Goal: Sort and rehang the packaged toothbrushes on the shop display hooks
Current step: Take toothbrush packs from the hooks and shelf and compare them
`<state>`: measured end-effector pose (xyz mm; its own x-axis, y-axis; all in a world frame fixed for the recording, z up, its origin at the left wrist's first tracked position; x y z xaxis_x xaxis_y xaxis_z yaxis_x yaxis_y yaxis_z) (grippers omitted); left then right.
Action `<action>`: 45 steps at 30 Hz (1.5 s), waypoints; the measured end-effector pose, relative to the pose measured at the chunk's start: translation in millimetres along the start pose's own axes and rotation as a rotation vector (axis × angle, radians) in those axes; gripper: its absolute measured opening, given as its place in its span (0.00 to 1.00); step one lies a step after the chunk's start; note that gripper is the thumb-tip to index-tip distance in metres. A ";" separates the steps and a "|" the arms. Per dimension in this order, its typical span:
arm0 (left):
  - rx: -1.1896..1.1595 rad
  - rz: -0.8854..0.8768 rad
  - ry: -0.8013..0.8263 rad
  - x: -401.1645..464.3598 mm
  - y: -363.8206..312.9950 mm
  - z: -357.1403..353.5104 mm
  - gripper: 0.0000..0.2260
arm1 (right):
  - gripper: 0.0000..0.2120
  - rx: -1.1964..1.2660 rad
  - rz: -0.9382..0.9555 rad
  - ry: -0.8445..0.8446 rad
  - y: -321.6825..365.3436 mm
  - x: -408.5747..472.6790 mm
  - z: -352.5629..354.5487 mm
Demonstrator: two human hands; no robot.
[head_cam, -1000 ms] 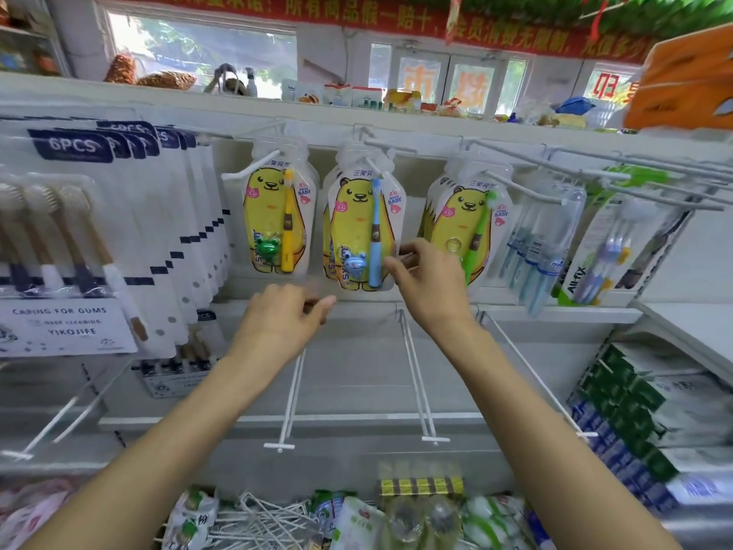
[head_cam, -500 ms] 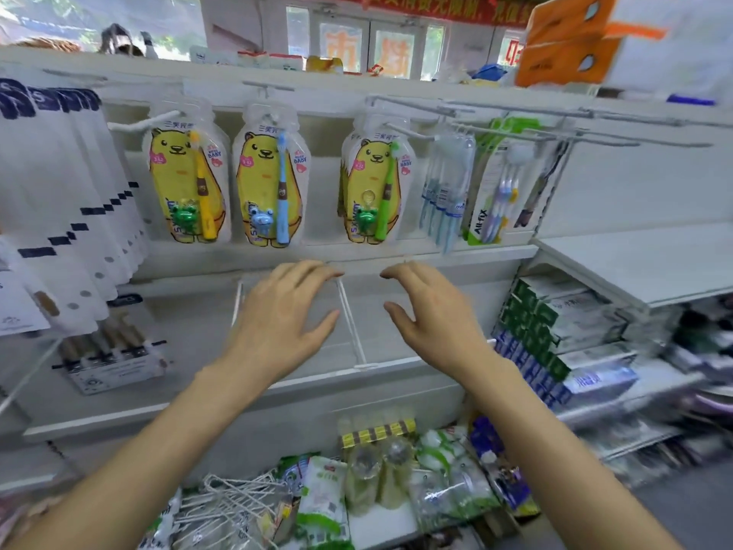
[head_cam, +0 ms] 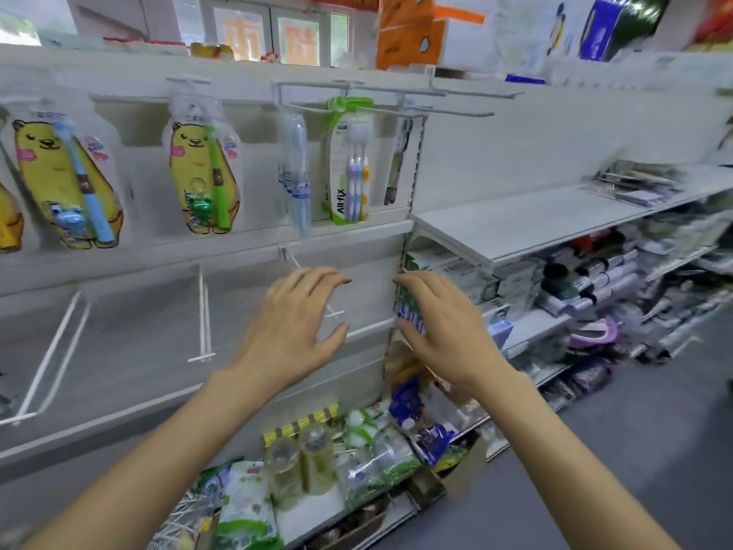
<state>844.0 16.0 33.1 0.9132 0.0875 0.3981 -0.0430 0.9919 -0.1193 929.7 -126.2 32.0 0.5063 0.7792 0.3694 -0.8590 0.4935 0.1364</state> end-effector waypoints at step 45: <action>-0.099 -0.310 0.122 489.1 -390.5 -299.8 0.24 | 0.25 -0.106 -0.461 0.114 -648.6 -80.5 83.5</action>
<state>1429.0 -356.0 1.7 0.9186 -0.2342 0.3183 0.2780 0.9554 -0.0995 1439.7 -541.4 -9.5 0.8427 0.5041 0.1889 -0.5334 0.8295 0.1657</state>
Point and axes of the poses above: each hand's wrist, its own x-axis towards the middle knuckle, its own z-axis out of the back of the hand, y = z × x, the point moved 10 cm from there along x, towards the middle knuckle, and after that the axes turned 10 degrees about y, right-handed, at the moved point
